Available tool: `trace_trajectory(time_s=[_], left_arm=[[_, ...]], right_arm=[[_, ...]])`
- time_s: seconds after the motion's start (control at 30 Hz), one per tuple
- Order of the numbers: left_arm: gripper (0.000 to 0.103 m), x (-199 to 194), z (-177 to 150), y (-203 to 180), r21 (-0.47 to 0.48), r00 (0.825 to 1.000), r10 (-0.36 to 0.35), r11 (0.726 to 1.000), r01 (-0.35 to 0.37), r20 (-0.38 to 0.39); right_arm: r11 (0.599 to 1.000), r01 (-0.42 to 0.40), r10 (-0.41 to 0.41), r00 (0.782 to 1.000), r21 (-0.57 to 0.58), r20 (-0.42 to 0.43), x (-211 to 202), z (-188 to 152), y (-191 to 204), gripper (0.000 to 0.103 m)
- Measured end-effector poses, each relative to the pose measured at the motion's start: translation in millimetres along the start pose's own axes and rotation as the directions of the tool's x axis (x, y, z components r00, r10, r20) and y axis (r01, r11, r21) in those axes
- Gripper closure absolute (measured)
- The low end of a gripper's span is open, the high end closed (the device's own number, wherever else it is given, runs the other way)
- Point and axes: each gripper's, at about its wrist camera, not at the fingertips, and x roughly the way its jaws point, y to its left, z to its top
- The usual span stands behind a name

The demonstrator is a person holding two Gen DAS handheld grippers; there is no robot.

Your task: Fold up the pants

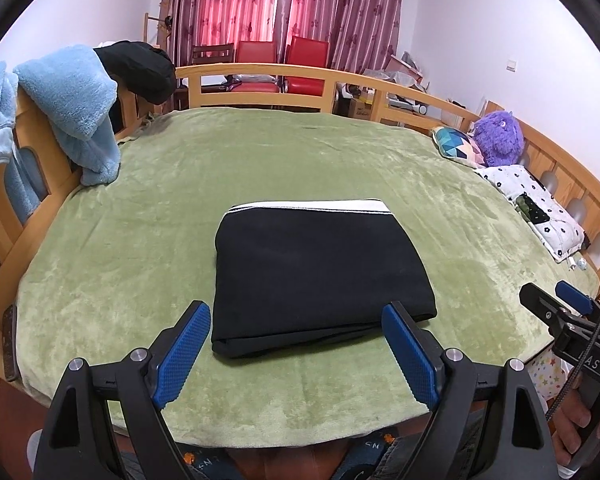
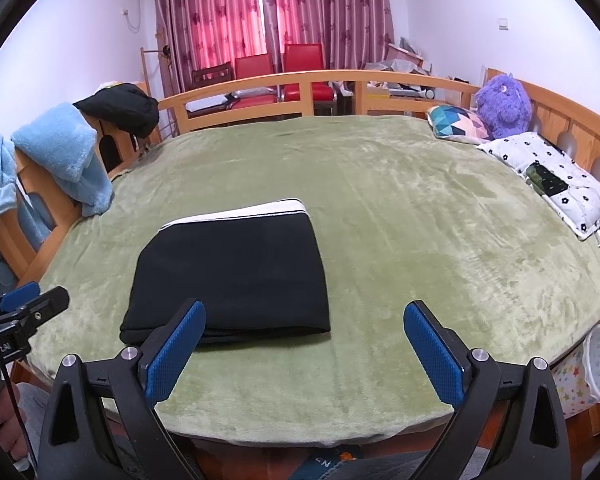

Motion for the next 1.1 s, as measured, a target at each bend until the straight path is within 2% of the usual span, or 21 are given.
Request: trace_trajectory(time_s=[1.1], left_arm=[[0.016,-3.2,-0.6,6.8,-0.007,1.000,0.002,1.000,-0.002,0.000]], right_arm=[[1.000,0.013,-0.013,1.000,0.001,0.002,-6.8,0.0,10.2,0.005]])
